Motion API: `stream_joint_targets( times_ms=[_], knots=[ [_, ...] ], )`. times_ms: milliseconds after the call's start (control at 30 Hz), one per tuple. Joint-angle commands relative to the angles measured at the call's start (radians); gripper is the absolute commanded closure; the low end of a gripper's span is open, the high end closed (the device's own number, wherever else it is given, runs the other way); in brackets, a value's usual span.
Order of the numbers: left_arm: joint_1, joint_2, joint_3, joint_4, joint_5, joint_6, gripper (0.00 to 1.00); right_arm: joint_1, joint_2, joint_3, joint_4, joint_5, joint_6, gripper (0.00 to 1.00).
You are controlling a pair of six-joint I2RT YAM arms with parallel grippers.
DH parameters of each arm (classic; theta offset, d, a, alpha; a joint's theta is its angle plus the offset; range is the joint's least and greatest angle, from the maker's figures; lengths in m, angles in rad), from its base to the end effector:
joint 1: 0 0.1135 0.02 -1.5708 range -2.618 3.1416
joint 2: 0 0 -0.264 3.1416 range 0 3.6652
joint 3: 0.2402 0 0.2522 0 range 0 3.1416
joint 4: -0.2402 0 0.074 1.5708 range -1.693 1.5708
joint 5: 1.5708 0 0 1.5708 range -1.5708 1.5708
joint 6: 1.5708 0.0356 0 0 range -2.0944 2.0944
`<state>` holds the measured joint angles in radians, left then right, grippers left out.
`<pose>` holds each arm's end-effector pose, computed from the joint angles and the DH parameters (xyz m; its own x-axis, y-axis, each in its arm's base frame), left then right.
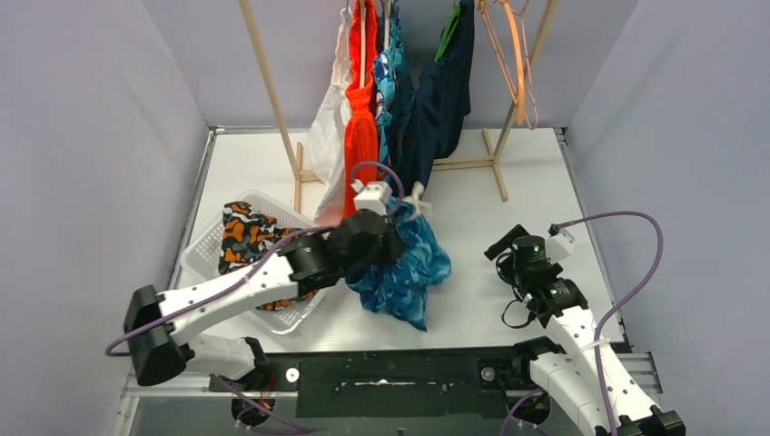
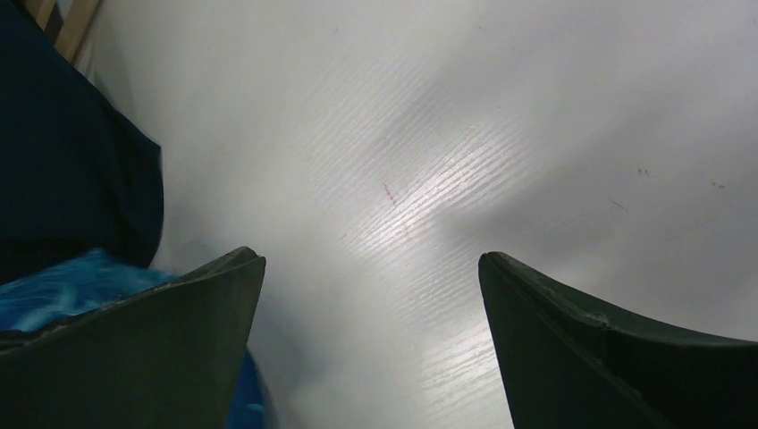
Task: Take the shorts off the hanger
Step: Pick up the shorts at the center of the board, then place the shorts in the basket.
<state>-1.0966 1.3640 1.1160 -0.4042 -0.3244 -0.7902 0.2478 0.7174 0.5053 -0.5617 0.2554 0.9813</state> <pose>0.1487 -0.2649 0.3045 -0.7120 -0.0876 -0.6967 0.3151 0.8468 -0.4285 0.1483 0.0283 0.2184 -0.4283 0.7212 -0.5444 0.5286 0.6886 0.4964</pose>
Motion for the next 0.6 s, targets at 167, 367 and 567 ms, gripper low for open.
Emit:
stream_joint_targets(
  times_ms=[167,367,567],
  knots=[
    [0.077,-0.241,0.007,-0.080,-0.026,0.004,1.00,-0.015,0.008,-0.023,0.075,0.009,0.023,0.05],
    [0.080,-0.371,0.117,-0.384,-0.266,-0.095,1.00,-0.017,0.017,-0.024,0.085,0.002,0.029,0.05],
    [0.083,-0.468,0.167,-0.645,-0.482,-0.231,1.00,-0.020,0.053,-0.019,0.117,-0.028,0.028,0.05]
  ],
)
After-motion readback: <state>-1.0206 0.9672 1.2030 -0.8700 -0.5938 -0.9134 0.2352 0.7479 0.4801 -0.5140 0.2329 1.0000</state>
